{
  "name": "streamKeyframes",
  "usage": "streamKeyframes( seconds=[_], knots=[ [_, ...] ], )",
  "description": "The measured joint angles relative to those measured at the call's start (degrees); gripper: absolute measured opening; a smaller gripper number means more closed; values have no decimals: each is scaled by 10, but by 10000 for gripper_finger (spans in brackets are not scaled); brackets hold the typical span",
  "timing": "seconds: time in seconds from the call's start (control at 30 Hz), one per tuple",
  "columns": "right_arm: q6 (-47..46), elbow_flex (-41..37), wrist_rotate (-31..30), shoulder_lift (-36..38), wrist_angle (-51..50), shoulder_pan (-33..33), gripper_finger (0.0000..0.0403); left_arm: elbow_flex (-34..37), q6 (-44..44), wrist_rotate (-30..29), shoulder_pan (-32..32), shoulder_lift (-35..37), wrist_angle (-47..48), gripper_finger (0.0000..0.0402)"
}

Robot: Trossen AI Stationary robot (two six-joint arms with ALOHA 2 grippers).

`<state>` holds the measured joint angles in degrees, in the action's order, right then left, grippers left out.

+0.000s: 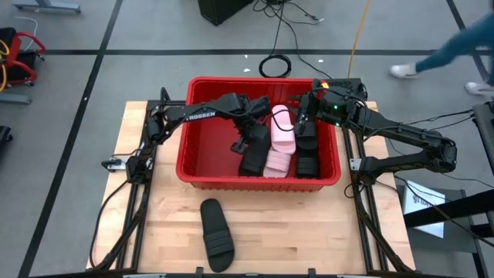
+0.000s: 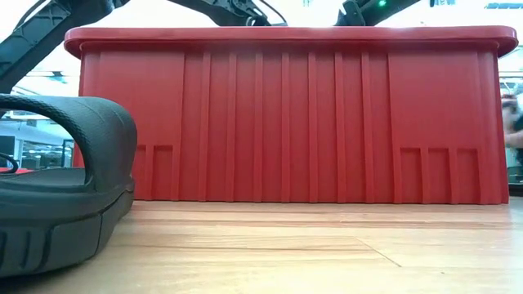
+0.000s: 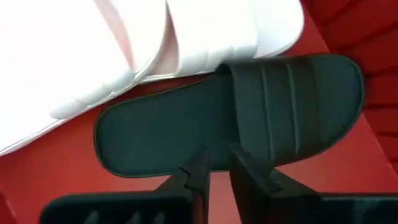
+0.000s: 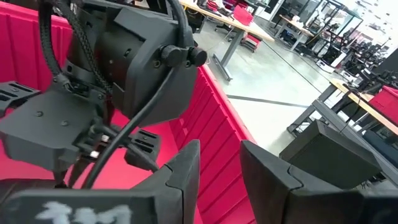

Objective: Pick and place slides into bin
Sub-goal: Put the black slide into the red bin

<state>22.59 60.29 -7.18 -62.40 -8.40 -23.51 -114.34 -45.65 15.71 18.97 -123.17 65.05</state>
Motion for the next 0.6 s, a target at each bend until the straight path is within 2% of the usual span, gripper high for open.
streamKeyframes(
  seconds=[0.13,0.33,0.6],
  knots=[
    [0,0,0,0,0,0,105,0,18,-3,5,0,-13,84],
    [1,0,0,0,0,0,105,0,54,-62,24,0,-22,117],
    [-1,0,0,0,0,0,105,0,120,-74,63,1,-18,127]
  ],
)
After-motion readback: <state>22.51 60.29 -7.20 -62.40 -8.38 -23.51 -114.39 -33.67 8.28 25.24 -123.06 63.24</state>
